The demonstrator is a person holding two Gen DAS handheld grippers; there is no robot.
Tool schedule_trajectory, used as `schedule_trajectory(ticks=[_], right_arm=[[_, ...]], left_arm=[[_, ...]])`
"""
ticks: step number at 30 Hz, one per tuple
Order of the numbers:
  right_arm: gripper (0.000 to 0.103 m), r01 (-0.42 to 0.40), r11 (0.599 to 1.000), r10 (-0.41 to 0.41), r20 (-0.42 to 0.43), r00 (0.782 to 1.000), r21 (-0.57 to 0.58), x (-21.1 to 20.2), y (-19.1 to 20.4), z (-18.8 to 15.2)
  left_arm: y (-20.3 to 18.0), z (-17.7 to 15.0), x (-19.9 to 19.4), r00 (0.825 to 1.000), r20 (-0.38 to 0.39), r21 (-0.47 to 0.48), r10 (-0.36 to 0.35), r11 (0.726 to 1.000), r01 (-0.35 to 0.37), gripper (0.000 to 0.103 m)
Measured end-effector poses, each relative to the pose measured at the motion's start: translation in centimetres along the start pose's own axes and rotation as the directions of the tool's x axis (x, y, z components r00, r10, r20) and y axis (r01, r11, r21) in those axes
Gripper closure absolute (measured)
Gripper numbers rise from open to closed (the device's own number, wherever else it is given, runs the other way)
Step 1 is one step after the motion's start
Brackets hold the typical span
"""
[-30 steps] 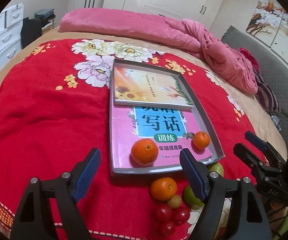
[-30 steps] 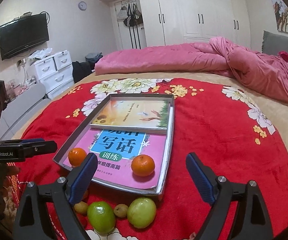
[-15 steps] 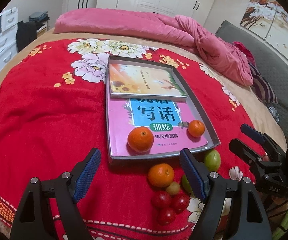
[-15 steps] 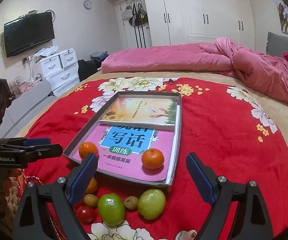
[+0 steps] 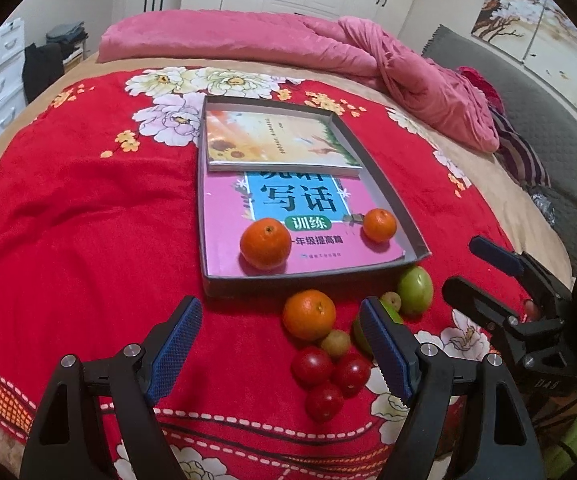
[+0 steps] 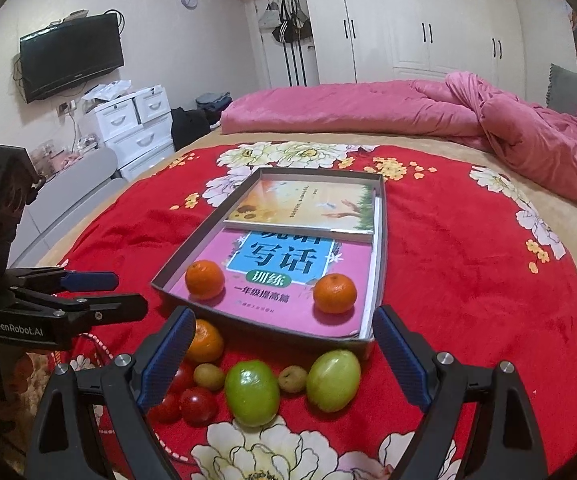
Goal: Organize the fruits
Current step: 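Withdraw both open tools from the tray back toward the fruit cluster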
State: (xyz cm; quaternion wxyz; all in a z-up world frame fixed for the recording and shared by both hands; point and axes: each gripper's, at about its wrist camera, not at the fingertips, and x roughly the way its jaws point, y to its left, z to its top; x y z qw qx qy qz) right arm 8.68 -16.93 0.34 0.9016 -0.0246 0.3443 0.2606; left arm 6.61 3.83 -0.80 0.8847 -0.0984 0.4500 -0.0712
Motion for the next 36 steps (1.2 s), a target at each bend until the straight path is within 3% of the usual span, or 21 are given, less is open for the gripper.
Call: schedule_trajectory(ticks=[8, 22, 36], right_arm=[[0.013, -0.004, 1.0, 0.004, -0.027, 1.0, -0.001, -0.2, 0.4, -0.8], [0.013, -0.007, 1.0, 0.006, -0.098, 0.995, -0.007, 0.2, 0.8, -2.0], [0.013, -0.012, 0.999, 0.018, -0.175, 0.984, 0.034, 1.1, 0.3, -2.8]], left_arm=[[-0.3, -0.6, -0.3, 1.0, -0.012, 0.014, 0.007, 1.0, -0.007, 0.021], [-0.9, -2.9, 0.5, 0.995, -0.104, 0.041, 0.006, 0.999, -0.002, 0.021], [-2.5, -5.0, 2.0, 0.977, -0.213, 0.104, 0.004, 0.994, 0.018, 0.021]])
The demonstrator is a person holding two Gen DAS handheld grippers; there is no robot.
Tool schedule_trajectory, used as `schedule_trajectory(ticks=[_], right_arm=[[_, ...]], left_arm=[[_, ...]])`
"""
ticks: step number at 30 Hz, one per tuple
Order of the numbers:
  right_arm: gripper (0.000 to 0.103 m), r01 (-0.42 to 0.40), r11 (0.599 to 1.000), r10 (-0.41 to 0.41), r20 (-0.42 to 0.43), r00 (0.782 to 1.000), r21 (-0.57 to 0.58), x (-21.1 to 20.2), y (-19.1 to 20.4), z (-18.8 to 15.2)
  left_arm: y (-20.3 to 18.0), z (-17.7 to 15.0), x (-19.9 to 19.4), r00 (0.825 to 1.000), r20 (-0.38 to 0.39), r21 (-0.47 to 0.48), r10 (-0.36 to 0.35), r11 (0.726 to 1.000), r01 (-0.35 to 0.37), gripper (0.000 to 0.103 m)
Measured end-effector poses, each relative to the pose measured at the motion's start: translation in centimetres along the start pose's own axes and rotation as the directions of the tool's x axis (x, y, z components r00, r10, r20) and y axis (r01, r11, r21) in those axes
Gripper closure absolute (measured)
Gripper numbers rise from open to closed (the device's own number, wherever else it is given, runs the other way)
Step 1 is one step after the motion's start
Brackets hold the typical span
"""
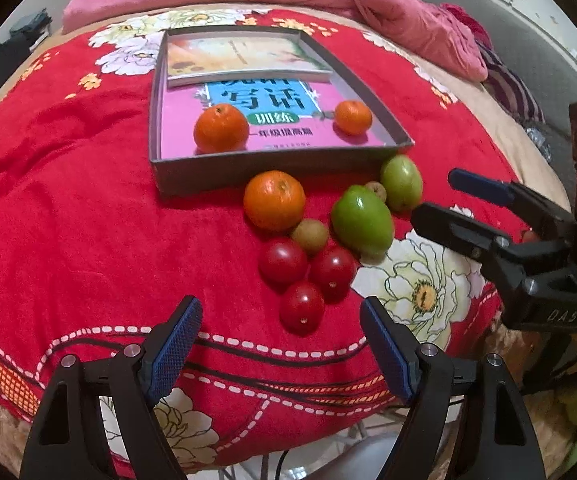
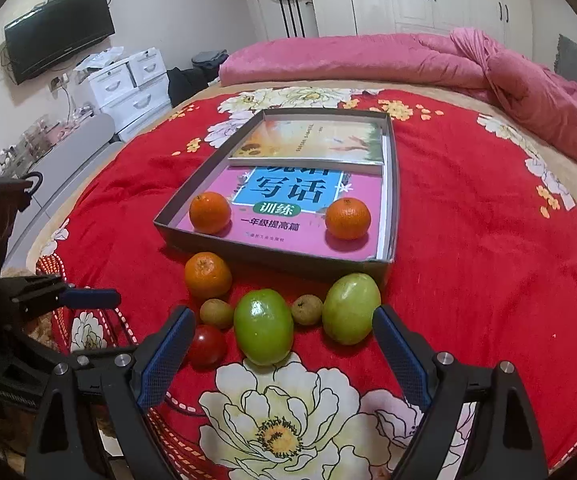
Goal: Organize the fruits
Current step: 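Withdraw both open tools from the tray back toward the fruit cluster, then grasp a red cherry tomato with the left tool while the right tool grasps a green lime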
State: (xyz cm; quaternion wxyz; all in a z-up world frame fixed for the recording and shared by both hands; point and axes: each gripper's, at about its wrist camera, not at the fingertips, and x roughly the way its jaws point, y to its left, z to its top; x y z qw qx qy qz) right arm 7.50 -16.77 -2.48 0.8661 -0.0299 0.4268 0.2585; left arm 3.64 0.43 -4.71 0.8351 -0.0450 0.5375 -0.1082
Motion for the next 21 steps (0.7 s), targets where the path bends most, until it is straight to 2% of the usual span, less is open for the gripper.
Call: schedule_trajectory(ticks=[6, 8, 13, 17, 19, 21], right_arm=[[0.013, -0.007, 1.0, 0.007, -0.016, 1.0, 0.003, 0.2, -0.1, -0.2], [0.013, -0.012, 1.0, 0.012, -0.024, 1.0, 0.0, 0.3, 0.0, -0.3], [0.014, -0.028, 1.0, 0.027, -0.048, 0.998, -0.01, 0.6, 0.3, -0.5], [0.029, -0.032, 0.999, 0.033, -0.087, 0.996, 0.01, 1.3, 0.2, -0.9], [0.038, -0.041, 0.999, 0.043, -0.108, 0.993, 0.026, 1.7, 0.1, -1.0], [0.042, -0.05, 0.998, 0.054, -0.121, 0.991, 0.034, 1.9, 0.1, -1.1]], left_arm=[[-0.2, -0.3, 0.5, 1.0, -0.019, 0.006, -0.01, 1.0, 0.01, 0.021], [-0.1, -0.4, 0.7, 1.0, -0.024, 0.003, -0.017, 1.0, 0.017, 0.029], [0.1, -0.4, 1.1, 0.999, -0.033, -0.01, -0.02, 1.0, 0.02, 0.039], [0.3, -0.4, 1.4, 0.999, -0.038, -0.019, -0.028, 0.999, 0.027, 0.046], [0.4, -0.4, 1.6, 0.998, -0.041, -0.024, -0.037, 0.999, 0.036, 0.047], [0.3, -0.4, 1.7, 0.998, -0.042, -0.024, -0.038, 0.999, 0.037, 0.047]])
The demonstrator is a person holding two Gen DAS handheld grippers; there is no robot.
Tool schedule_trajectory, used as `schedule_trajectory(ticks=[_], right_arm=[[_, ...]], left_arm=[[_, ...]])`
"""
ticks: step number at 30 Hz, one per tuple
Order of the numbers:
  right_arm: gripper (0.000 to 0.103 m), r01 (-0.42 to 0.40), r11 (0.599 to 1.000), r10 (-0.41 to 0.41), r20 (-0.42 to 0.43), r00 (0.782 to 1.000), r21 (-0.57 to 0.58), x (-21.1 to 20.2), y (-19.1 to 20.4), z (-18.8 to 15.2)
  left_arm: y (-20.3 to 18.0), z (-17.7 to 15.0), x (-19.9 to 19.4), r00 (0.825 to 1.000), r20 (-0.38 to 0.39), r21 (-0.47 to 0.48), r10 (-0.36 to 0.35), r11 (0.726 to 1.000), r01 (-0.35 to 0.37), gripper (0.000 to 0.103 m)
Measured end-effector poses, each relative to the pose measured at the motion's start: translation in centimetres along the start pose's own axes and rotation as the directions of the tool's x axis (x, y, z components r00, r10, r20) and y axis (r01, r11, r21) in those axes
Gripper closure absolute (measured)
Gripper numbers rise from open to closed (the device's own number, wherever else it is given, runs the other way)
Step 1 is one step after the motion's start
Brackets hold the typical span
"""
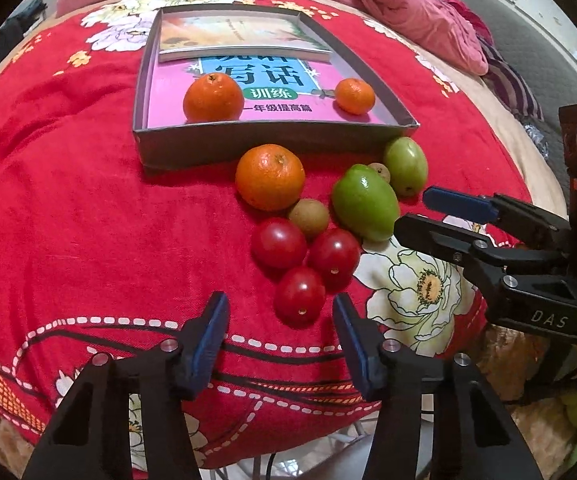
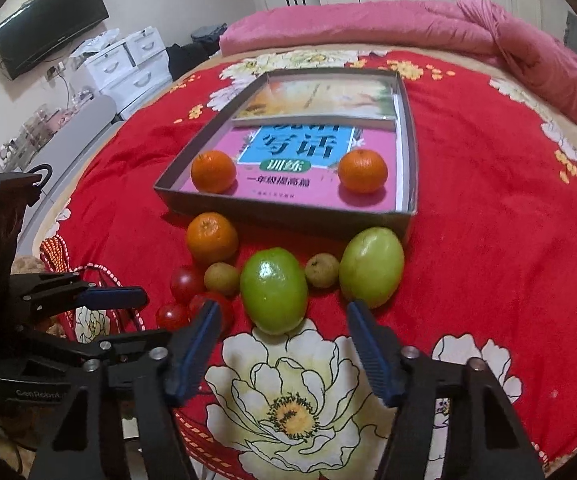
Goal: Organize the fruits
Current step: 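Grasp a red cherry tomato with the left tool while the right tool grasps a green lime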
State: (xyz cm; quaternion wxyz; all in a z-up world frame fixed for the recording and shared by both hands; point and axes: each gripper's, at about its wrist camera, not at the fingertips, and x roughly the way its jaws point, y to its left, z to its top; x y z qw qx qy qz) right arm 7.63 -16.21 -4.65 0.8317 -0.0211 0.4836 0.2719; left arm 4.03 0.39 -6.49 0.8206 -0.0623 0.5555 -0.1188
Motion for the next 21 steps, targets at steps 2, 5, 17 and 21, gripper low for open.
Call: schedule_trajectory(ticks=[2, 5, 17, 21], right_arm=[[0.046, -0.009, 1.0, 0.009, -0.006, 1.0, 0.003, 0.2, 0.0, 0.0], [0.049, -0.019, 1.0, 0.02, -0.025, 0.999, 0.013, 0.9, -0.1, 0.0], [0.058, -0.047, 0.998, 0.05, -0.065, 0.997, 0.043, 3.0, -0.3, 0.4], [0.059, -0.032, 0.999, 0.034, -0.065, 0.997, 0.022, 3.7, 0.0, 0.8]], left_arm=[[-0.1, 0.0, 0.1, 1.0, -0.001, 0.003, -0.007, 1.0, 0.007, 0.048], [-0.3, 0.1, 0.4, 1.0, -0.003, 0.01, -0.01, 1.0, 0.01, 0.051], [-0.3, 0.4, 1.2, 1.0, -0.014, 0.015, -0.013, 1.0, 0.014, 0.057], [-0.4, 0.6, 1.4, 1.0, -0.014, 0.019, -0.013, 1.0, 0.013, 0.057]])
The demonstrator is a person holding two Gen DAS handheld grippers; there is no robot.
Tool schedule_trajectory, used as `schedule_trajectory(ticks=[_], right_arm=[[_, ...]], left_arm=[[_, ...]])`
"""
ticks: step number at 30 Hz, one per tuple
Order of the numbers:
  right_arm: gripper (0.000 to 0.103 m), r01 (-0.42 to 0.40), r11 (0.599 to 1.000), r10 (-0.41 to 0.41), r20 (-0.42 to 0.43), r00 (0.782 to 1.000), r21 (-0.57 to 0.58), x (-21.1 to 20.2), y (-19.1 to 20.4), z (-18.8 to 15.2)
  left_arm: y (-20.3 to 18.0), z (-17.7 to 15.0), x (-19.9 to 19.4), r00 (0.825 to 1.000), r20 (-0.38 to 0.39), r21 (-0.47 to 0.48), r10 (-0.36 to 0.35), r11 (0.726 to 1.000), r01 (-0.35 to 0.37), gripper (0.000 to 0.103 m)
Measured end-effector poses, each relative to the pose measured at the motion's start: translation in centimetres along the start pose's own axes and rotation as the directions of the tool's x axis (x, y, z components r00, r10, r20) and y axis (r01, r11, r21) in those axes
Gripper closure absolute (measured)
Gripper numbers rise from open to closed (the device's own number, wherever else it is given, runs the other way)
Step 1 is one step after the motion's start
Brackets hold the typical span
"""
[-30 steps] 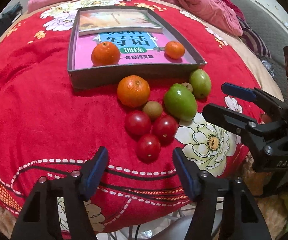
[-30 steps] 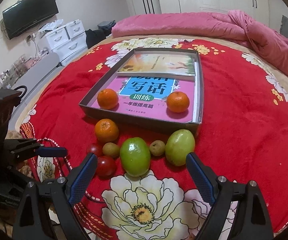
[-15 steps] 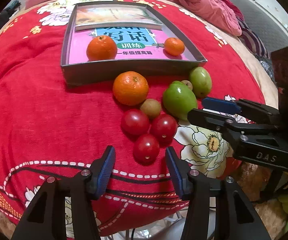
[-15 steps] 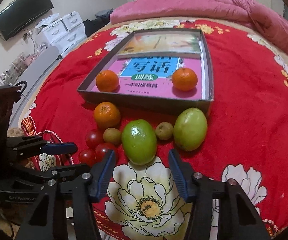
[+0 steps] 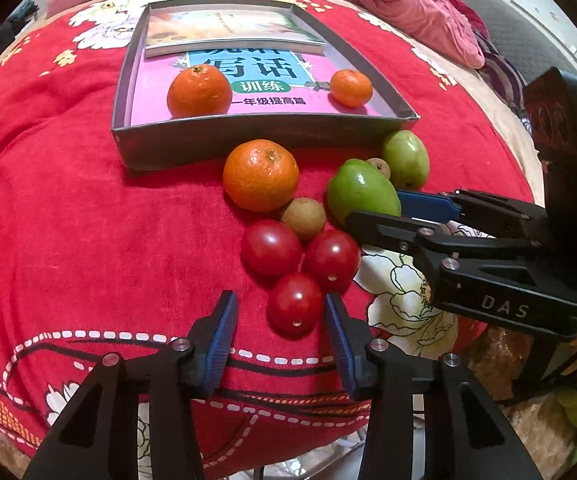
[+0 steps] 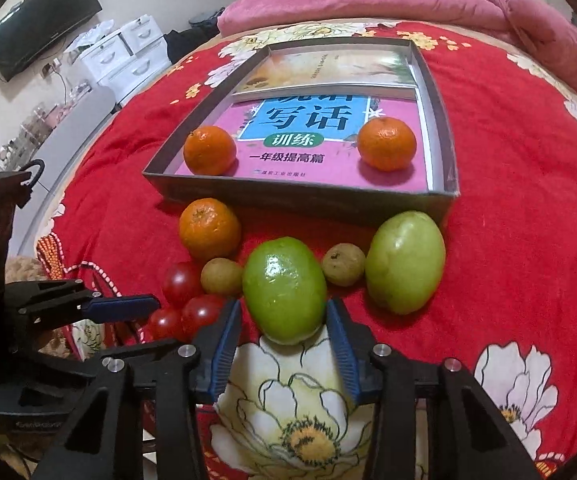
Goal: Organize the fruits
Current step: 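Grasp a red cherry tomato with the left tool while the right tool grasps a green lime, then lift and carry the tomato and lime over the grey tray with both tools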
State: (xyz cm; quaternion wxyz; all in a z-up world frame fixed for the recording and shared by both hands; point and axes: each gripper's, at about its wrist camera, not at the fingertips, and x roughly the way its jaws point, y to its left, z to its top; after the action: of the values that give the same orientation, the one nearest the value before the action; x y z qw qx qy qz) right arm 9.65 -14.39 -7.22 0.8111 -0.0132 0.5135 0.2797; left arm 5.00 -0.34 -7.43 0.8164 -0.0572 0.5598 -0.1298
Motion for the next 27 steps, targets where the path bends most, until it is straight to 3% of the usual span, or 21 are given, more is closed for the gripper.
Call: schedule_trajectory(ticks=[12, 20, 27], right_arm=[[0.059, -0.01, 1.0, 0.01, 0.006, 1.0, -0.025, 1.3, 0.1, 1.0], [0.059, -0.041, 0.999, 0.041, 0.035, 0.999, -0.009, 0.1, -0.1, 0.6], [0.059, -0.066, 0.998, 0.066, 0.062, 0.996, -0.001, -1.5, -0.2, 0.0]], left_arm=[[-0.3, 0.5, 0.7, 1.0, -0.002, 0.024, 0.01, 1.0, -0.009, 0.057], [-1.0, 0.5, 0.9, 1.0, 0.009, 0.074, 0.029, 0.997, -0.03, 0.076], [-0.9, 0.5, 0.0, 0.999, 0.03, 0.071, 0.021, 0.997, -0.023, 0.076]])
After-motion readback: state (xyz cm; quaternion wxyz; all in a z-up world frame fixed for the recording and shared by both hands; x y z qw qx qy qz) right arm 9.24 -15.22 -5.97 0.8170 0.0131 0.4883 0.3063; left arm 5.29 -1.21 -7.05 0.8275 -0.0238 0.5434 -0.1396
